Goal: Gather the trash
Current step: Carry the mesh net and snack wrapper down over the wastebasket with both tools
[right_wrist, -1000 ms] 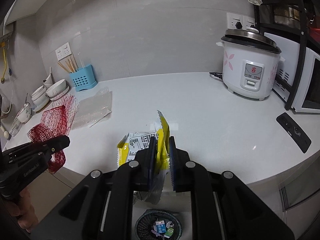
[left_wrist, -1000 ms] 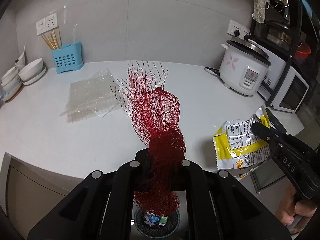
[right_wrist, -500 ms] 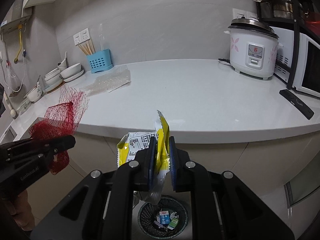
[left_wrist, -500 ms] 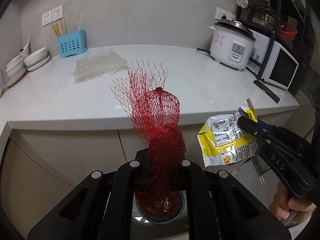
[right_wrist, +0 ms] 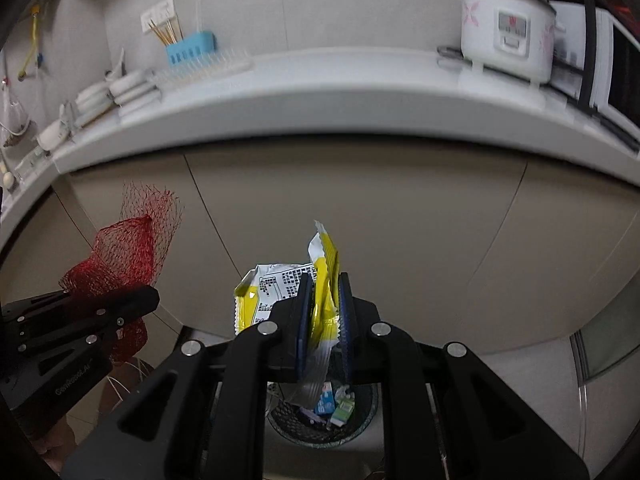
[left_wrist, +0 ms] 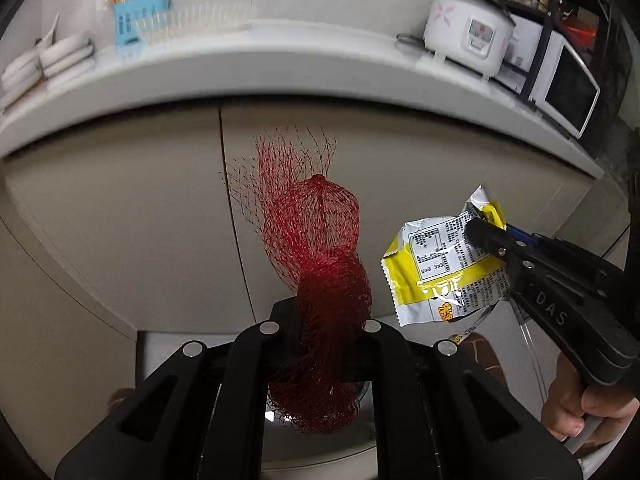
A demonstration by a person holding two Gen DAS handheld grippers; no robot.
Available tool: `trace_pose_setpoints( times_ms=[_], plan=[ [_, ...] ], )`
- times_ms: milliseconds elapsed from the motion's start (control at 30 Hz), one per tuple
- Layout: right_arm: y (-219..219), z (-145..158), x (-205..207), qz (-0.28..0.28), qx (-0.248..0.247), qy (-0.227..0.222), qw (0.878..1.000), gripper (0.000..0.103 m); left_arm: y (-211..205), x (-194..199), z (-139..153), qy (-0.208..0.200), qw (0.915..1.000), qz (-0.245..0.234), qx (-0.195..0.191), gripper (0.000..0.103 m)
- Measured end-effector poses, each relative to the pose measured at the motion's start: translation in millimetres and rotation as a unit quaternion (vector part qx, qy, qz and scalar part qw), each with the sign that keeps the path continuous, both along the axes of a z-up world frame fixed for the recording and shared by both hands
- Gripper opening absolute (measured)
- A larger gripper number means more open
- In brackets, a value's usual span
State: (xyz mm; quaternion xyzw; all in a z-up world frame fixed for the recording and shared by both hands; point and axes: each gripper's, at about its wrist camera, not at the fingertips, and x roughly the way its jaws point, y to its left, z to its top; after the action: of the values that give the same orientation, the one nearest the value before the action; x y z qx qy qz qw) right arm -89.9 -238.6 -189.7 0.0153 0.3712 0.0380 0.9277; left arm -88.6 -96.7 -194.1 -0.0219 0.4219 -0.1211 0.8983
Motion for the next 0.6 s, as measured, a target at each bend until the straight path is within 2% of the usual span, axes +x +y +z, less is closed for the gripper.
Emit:
trace_pose_setpoints(
  times_ms=[167, 433, 500, 600],
  plan=[
    [-2, -70, 13, -0.013, 0.008, 0.044, 0.999, 0.012, -2, 15, -64, 0.032, 0.9994, -0.001, -0.011, 0.008],
    [-11, -169, 38, -0.033, -0.019, 0.122, 0.992, 0.012, -11, 43, -164, 0.094, 0.9955, 0.001, -0.007, 0.008],
    [-12, -191, 47, -0.036, -0.022, 0.142, 0.989, 0.012, -12, 51, -187, 0.11, 0.9939, 0.001, -0.007, 0.008],
    [-6, -230, 62, -0.031, -0.038, 0.169, 0.984, 0.012, -7, 64, -229, 0.153, 0.9878, 0.005, -0.029, 0.008]
  ],
)
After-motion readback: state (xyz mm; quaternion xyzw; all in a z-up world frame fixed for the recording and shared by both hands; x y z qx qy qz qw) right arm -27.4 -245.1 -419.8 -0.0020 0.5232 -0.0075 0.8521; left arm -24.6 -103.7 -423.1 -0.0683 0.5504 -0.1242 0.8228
